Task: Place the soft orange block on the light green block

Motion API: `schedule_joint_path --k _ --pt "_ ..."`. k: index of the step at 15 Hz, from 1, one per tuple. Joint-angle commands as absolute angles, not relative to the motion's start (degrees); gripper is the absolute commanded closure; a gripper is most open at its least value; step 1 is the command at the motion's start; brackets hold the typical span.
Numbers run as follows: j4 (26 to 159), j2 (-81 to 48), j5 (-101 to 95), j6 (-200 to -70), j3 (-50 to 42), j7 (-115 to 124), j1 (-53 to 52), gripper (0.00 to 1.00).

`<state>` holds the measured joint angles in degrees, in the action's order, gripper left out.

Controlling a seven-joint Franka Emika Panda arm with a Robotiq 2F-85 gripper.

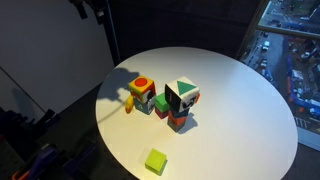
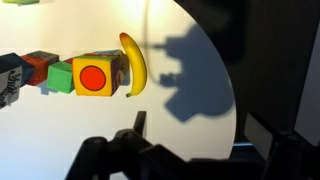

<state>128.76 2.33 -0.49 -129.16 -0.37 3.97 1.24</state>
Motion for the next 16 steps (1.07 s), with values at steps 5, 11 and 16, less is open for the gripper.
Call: schedule_joint_path --k 5,11,16 --pt "127.45 -1.62 -3.55 -132.04 -1.88 4.26 1.96 0.0" --pt "128.72 -1.24 -2.34 -131.78 -1.81 4.0 1.64 0.0" --pt "128.72 -1.24 -2.34 -131.79 -1.8 4.0 1.63 0.0"
